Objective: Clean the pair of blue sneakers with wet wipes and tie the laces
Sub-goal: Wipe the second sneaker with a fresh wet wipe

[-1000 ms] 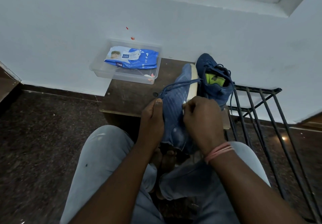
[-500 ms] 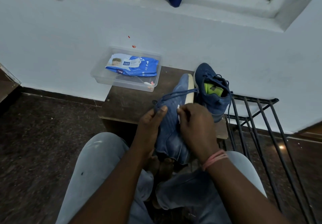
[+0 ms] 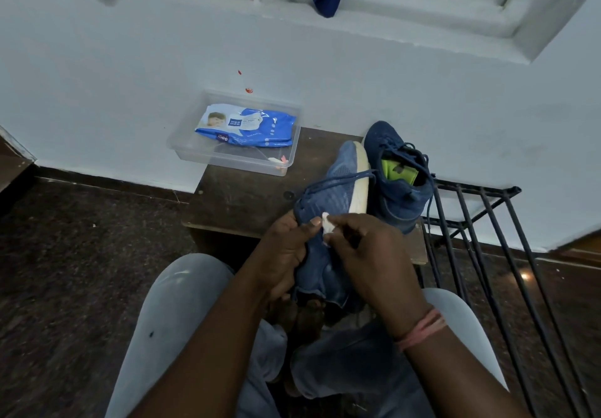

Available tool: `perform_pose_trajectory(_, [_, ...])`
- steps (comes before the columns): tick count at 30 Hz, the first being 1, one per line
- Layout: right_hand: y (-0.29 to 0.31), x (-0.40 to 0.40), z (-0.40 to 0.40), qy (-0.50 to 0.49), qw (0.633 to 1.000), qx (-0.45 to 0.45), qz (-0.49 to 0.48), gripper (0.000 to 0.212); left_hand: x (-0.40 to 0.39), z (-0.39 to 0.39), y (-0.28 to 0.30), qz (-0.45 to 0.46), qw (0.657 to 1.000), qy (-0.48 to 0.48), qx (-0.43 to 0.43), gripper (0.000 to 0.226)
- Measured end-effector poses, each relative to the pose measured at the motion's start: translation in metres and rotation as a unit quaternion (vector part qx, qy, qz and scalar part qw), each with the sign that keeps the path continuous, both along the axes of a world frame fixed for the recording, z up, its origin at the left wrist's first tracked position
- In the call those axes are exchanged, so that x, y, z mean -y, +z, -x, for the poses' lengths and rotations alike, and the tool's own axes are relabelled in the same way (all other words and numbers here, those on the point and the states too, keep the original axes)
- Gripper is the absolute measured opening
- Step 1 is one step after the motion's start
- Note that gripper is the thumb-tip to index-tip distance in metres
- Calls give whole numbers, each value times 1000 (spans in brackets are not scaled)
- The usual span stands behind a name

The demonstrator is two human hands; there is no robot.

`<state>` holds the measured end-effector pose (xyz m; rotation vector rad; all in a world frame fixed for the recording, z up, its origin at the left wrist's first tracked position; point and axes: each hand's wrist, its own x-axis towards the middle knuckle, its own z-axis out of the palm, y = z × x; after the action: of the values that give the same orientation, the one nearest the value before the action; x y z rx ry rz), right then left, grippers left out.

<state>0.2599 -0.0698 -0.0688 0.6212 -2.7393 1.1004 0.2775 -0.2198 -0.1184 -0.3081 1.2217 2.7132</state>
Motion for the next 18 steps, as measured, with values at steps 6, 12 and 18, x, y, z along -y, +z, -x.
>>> perform_pose_trajectory(6, [8,12,48,-70,996,-44,-37,11,-2,-2,1,11,1000,-1,-10,48])
perform_pose_trajectory(12, [6,15,2,5,997,8,-78,16,-1,-3,3,-1,1000,-7,-15,49])
perform_pose_trajectory(18, [4,13,43,-42,991,-66,-106,8,1,-1,1,-19,1000,-13,-14,56])
